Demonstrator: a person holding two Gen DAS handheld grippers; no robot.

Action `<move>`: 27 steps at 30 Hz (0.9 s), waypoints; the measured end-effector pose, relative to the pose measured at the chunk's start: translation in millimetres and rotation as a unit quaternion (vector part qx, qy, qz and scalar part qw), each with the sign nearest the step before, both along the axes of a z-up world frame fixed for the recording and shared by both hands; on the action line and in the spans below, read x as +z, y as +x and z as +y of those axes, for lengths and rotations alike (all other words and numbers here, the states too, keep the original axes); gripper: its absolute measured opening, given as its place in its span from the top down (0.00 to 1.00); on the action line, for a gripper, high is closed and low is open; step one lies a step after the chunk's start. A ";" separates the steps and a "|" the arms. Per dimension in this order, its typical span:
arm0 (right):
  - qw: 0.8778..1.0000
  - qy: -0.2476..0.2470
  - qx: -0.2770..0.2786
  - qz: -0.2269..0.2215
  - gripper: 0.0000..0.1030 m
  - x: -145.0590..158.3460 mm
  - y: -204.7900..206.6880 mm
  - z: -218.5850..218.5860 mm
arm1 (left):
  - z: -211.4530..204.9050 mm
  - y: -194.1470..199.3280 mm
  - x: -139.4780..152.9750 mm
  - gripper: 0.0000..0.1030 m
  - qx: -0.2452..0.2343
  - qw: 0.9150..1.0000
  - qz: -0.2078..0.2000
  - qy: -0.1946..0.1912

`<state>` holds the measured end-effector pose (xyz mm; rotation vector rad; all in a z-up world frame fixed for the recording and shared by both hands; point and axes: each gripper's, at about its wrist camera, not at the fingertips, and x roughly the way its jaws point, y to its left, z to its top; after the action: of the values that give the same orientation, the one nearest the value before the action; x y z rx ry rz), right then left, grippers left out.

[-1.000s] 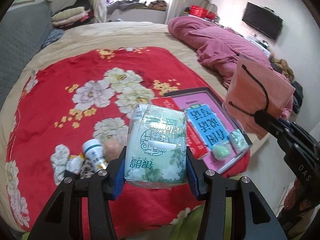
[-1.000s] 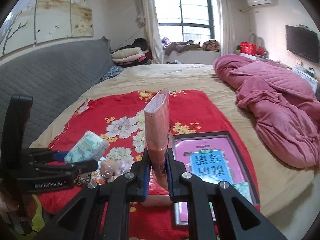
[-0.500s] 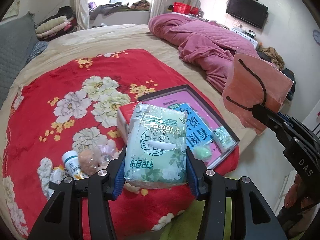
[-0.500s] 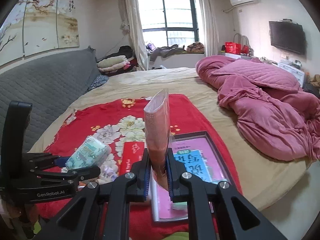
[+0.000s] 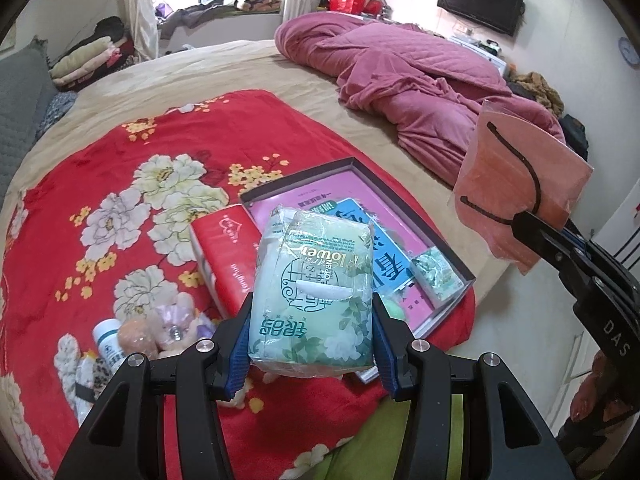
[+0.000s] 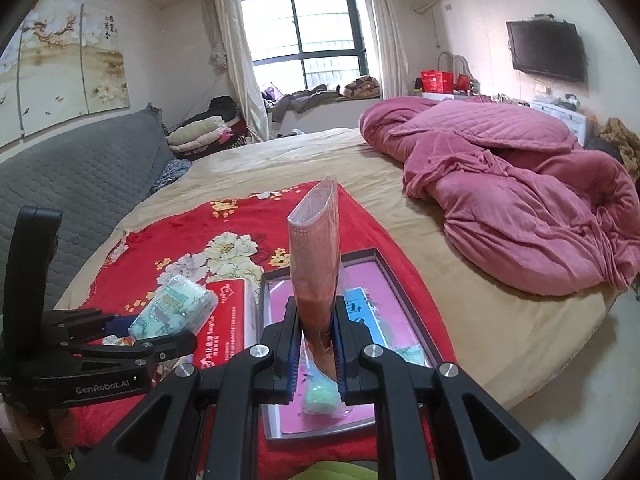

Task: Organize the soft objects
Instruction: 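Carry tissue pack with left gripper while right gripper carries pink packet to tray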

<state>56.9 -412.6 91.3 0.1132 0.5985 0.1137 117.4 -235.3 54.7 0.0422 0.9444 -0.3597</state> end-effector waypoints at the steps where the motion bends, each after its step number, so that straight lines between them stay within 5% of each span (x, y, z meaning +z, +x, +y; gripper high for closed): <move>1: 1.000 0.001 0.000 0.002 0.86 -3.0 1.1 -2.1 | -4.1 2.8 -2.9 0.49 -0.001 1.000 0.003 0.002; 27: 0.994 0.048 -0.001 0.098 0.86 -101.3 49.3 -36.8 | -79.8 77.0 -91.4 0.48 -0.037 0.995 0.066 0.073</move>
<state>106.1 -449.5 -10.1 0.2207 0.7882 0.1300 194.4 -315.2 -36.7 0.1881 1.1004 -0.3643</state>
